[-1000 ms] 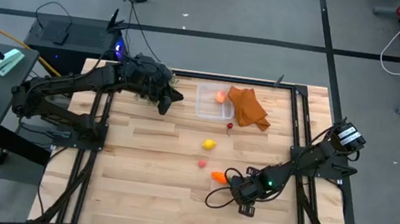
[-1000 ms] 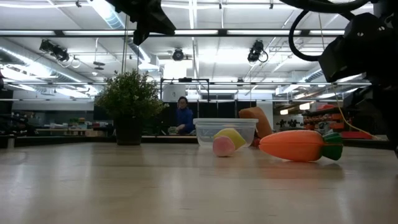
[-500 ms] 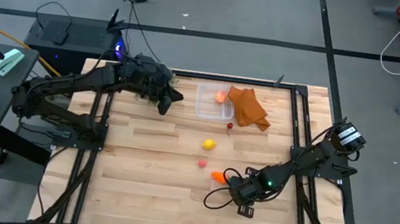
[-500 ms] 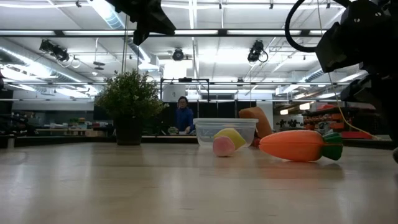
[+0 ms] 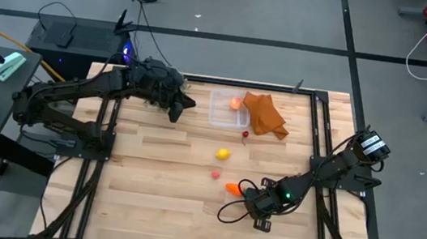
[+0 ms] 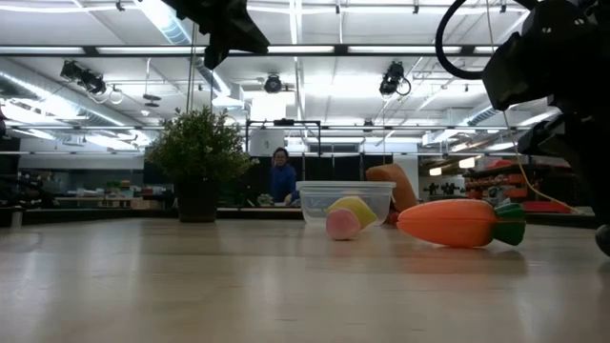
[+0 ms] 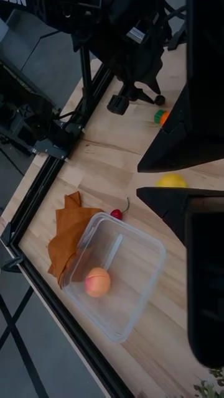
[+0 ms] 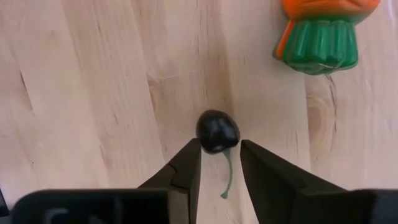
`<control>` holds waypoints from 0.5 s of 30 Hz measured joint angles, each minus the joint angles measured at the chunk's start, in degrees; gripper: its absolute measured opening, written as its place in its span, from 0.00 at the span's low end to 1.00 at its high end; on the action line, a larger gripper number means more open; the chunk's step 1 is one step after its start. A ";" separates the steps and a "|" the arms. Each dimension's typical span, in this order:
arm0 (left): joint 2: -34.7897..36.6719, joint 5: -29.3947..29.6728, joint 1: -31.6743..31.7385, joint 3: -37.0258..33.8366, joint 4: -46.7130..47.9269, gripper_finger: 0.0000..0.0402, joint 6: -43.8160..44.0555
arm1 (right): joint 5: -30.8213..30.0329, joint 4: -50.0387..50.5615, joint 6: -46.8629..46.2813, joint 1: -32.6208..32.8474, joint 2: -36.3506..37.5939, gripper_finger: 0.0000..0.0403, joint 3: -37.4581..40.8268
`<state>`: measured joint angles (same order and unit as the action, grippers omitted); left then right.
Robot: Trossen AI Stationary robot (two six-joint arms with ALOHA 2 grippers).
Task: Pick and placing Produce into tupperware
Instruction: Put the black cherry into the transparent bin
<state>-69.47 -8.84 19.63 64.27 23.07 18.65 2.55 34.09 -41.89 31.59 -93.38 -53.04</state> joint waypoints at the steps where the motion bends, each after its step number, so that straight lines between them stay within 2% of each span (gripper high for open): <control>1: 0.00 -0.01 0.00 0.00 0.00 0.14 0.01 | 0.00 0.00 0.02 0.00 0.00 0.22 0.00; 15: 0.00 -0.02 -0.02 0.00 0.02 0.13 0.02 | 2.01 -3.04 1.57 0.00 0.00 0.25 1.35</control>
<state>-69.47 -8.86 19.62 64.27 23.09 18.68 4.56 31.04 -40.31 31.59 -93.38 -51.69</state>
